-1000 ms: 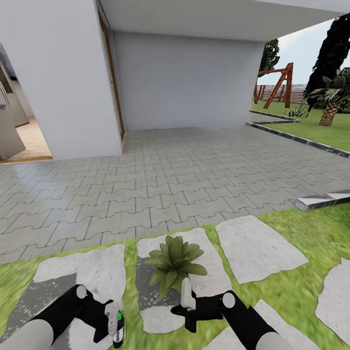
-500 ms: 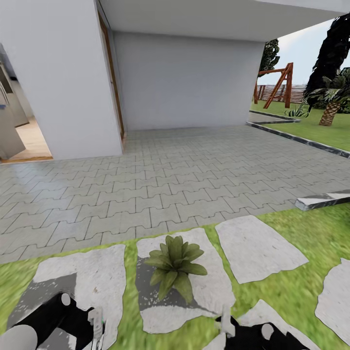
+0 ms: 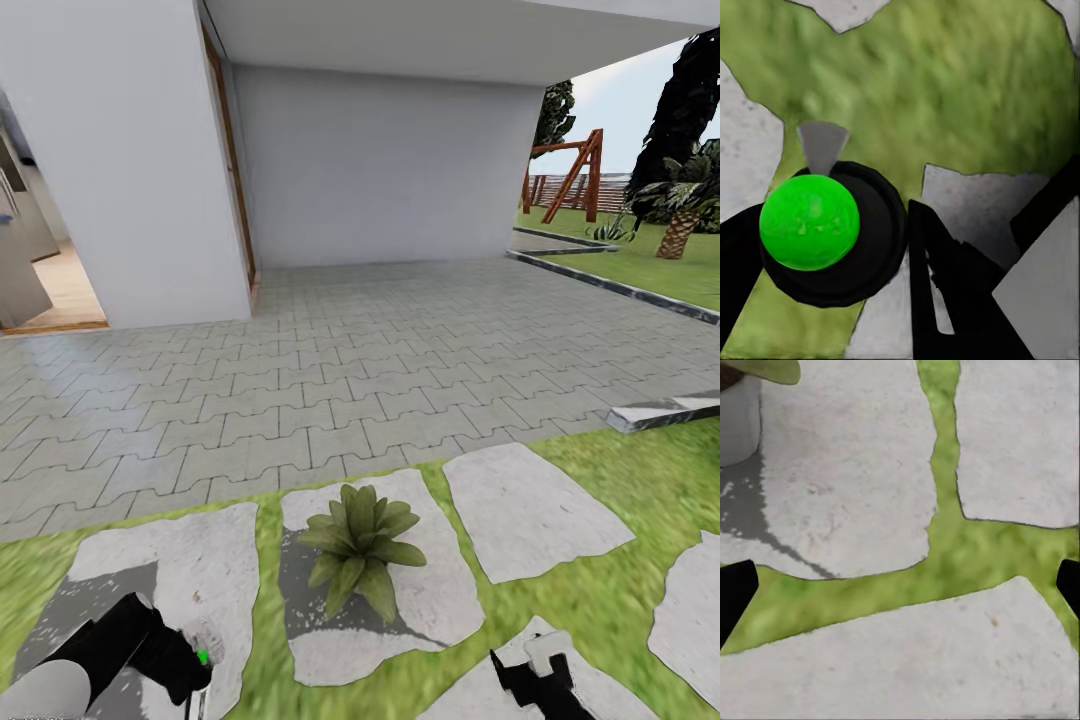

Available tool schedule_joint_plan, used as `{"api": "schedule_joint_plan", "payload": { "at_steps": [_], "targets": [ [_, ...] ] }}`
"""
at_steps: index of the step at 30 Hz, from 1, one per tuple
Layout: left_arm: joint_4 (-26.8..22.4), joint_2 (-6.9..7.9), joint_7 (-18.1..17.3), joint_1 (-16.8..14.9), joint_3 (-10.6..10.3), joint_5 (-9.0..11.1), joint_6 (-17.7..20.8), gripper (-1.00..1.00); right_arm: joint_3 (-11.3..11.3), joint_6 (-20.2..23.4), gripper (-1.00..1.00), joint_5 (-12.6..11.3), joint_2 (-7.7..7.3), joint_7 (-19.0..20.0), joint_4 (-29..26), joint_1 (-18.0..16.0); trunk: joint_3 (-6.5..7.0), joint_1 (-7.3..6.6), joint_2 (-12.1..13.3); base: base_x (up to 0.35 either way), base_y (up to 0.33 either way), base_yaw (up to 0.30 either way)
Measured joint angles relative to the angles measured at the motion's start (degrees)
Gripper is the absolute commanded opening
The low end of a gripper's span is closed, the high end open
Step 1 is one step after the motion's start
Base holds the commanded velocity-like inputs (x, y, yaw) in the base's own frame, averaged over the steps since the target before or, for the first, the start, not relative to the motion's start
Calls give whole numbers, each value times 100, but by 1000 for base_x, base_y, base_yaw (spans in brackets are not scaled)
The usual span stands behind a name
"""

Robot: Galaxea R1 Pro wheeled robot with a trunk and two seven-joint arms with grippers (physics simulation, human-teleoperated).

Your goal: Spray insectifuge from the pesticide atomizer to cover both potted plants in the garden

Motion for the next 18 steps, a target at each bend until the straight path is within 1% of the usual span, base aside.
{"api": "schedule_joint_plan", "payload": {
  "at_steps": [1, 2, 3, 5, 7, 8, 9, 11, 12, 13, 15, 17, 18],
  "targets": [
    [-53, -61, -1, -14, -4, -5, 324, -100, -20, -1, 100, -84, 153, -412, -7, 8, 0, 0, 0, 0, 0, 0],
    [-133, -93, -1, -35, -7, -6, 543, -100, -32, -1, 100, -122, 227, -653, -11, 10, 0, 0, 0, 0, 0, 0],
    [-363, -129, -9, -71, -12, 5, 957, -100, -33, -6, 100, -156, 300, -942, -9, 15, 1, 0, 0, 0, 0, 0],
    [-672, -146, -80, -88, -26, 8, 1335, -100, -35, -9, 100, -173, 332, -1088, -2, 20, 1, 0, 0, 0, 0, 0],
    [-930, -151, -213, -92, -47, -1, 1540, -100, -35, -9, 100, -177, 339, -1133, 4, 23, 0, 0, 0, 0, 0, 0],
    [-1072, -152, -317, -96, -56, -16, 1645, -100, -39, -10, 100, -178, 338, -1143, 5, 23, 0, 0, 0, 0, 0, 0],
    [-1258, -153, -493, -116, -66, -51, 1807, -100, -42, -10, 100, -179, 336, -1153, 6, 24, 1, 0, 0, 0, 0, 0],
    [-1433, -157, -718, -181, -132, -194, 2010, -100, -43, -7, 100, -180, 334, -1159, 10, 27, 0, 0, 0, 0, 0, 0],
    [-1482, -159, -826, -236, -210, -309, 2076, -100, -45, -6, 100, -184, 331, -1160, 9, 59, 0, 0, 0, 0, 0, 0],
    [-1525, -163, -999, -331, -325, -467, 2133, -100, -47, -8, 100, -192, 328, -1161, 9, 136, 0, 0, 0, 0, 0, 0],
    [-1556, -194, -1317, -492, -428, -657, 2230, -100, -45, -10, 100, -201, 333, -1161, 2, 219, 1, 0, 0, 0, 0, 0],
    [-1565, -239, -1555, -664, -464, -792, 2352, -100, -47, -10, 100, -204, 334, -1161, 0, 248, 1, 0, 0, 0, 0, 0],
    [-1568, -275, -1699, -809, -476, -929, 2458, -100, -47, -10, 100, -207, 334, -1161, 1, 259, 1, 0, 0, 0, 0, 0]
  ]
}}
